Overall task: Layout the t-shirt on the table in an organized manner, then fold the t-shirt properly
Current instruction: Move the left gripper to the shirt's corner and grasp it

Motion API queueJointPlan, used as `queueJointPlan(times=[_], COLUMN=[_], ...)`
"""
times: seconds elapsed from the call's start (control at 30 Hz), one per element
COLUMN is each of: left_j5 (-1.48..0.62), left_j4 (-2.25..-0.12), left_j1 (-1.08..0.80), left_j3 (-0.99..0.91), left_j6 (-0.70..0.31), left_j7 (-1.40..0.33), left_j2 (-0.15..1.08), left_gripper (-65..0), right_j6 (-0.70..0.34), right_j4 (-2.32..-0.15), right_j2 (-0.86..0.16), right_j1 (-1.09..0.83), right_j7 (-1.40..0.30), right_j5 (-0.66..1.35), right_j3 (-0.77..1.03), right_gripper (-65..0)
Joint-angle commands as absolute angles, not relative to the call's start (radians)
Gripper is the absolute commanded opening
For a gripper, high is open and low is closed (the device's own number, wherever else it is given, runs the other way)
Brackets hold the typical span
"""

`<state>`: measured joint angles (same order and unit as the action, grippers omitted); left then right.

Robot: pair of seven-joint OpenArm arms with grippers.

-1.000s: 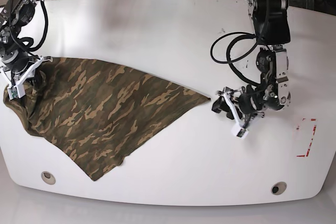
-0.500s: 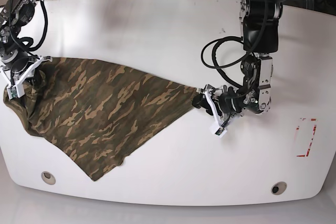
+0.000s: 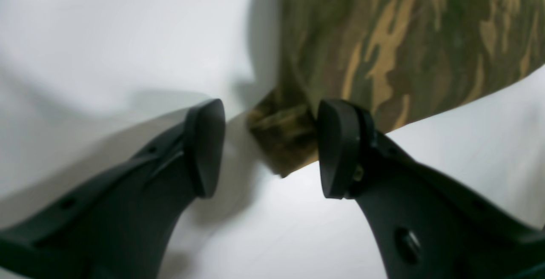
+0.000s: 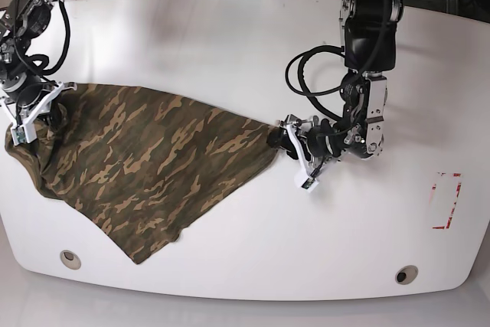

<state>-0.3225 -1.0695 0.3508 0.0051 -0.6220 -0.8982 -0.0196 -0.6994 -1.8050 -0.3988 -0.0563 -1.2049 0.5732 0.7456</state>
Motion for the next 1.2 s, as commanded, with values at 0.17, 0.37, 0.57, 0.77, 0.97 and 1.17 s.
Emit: queueJointPlan(times=[0.17, 0.37, 0.57, 0.77, 0.97, 1.17], left_j5=[-0.328, -0.326, -0.326, -0.329, -0.329, -0.331], left_j4=[-1.082, -1.079, -1.086, -1.132, -1.179, -1.184], left_j1=[0.372, 0.372, 0.372, 0.372, 0.372, 0.372], left_j3=[0.028, 0.05, 0.041, -0.007, -0.087, -0.153], left_j6=[-0.65, -0.65, -0.65, -0.651, -0.653, -0.667], left_j7=[-0.911, -0.911, -0.911, -0.911, -0.912, -0.946], left_j2=[-0.03, -0.028, -0.025, 0.021, 0.085, 0.18], left_gripper=[-41.5, -65.0, -65.0, -65.0, -65.0, -65.0], right_j6=[-0.698, -0.698, -0.698, -0.698, -0.698, -0.698], right_j4=[-1.824, -1.824, -1.824, -1.824, -1.824, -1.824], right_j2=[-0.424, -0.424, -0.423, -0.42, -0.418, -0.418], right_j1=[-0.044, -0.044, -0.044, -0.042, -0.042, -0.044], right_j7=[-1.181, -1.181, -1.181, -1.181, -1.181, -1.181], right_j5=[0.584, 0.582, 0.582, 0.581, 0.581, 0.581], right_j3=[0.753, 0.753, 0.753, 0.753, 0.753, 0.751], right_gripper=[-65.0, -65.0, -65.0, -65.0, -65.0, -65.0])
